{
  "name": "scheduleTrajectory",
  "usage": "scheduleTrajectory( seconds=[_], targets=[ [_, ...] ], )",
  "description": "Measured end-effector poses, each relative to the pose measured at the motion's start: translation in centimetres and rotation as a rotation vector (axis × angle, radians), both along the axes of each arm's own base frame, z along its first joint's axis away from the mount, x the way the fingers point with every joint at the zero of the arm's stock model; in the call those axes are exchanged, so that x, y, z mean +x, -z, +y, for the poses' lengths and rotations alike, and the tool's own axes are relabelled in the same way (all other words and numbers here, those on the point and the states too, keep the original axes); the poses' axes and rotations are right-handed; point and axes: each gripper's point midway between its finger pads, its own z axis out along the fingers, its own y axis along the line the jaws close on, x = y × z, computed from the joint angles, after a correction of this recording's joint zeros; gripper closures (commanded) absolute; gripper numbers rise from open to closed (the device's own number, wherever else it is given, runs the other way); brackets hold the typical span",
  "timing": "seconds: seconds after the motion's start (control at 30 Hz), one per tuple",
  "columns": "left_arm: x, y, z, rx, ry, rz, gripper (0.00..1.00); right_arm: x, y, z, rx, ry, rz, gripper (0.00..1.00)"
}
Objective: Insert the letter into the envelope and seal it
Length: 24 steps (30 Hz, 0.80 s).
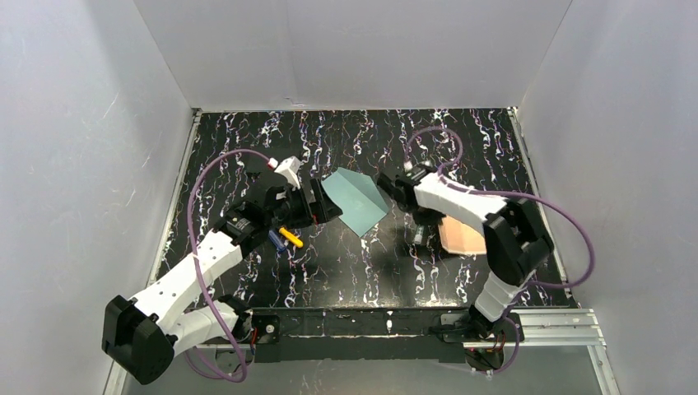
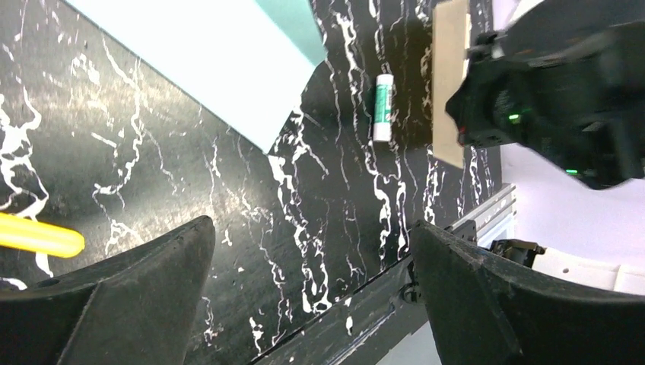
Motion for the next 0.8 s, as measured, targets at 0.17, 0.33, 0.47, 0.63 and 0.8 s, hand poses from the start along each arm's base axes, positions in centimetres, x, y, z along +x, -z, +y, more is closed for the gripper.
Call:
scheduleTrajectory(
  seconds=[0.17,0.33,0.47,0.63,0.8],
  targets=[
    [1.4,-2.9,-0.7,-0.004,0.021,-0.084,0.01,4.1,-9.9,2.3,0.160,0.020,-0.281,0.99],
    [2.9,-6.3,-2.3,0.002,0.084,-0.206,0.01,6.4,-21.1,4.5,0.423,0.057,-0.557,0.99],
    [3.5,-8.4,-4.2,0.016,0.154,-0.323,0.01,6.3,-25.7,6.4,0.662,0.111,-0.651,0.99],
    [3.5,-10.3,-5.9,0.066,0.244,-0.498,0.01,6.0,-26.4,9.9,0.916,0.195,-0.609,0.99],
    [3.9,-11.9,-6.6,0.130,0.313,-0.687,0.01,5.4,-26.6,13.4,1.121,0.278,-0.513,0.99]
  ],
)
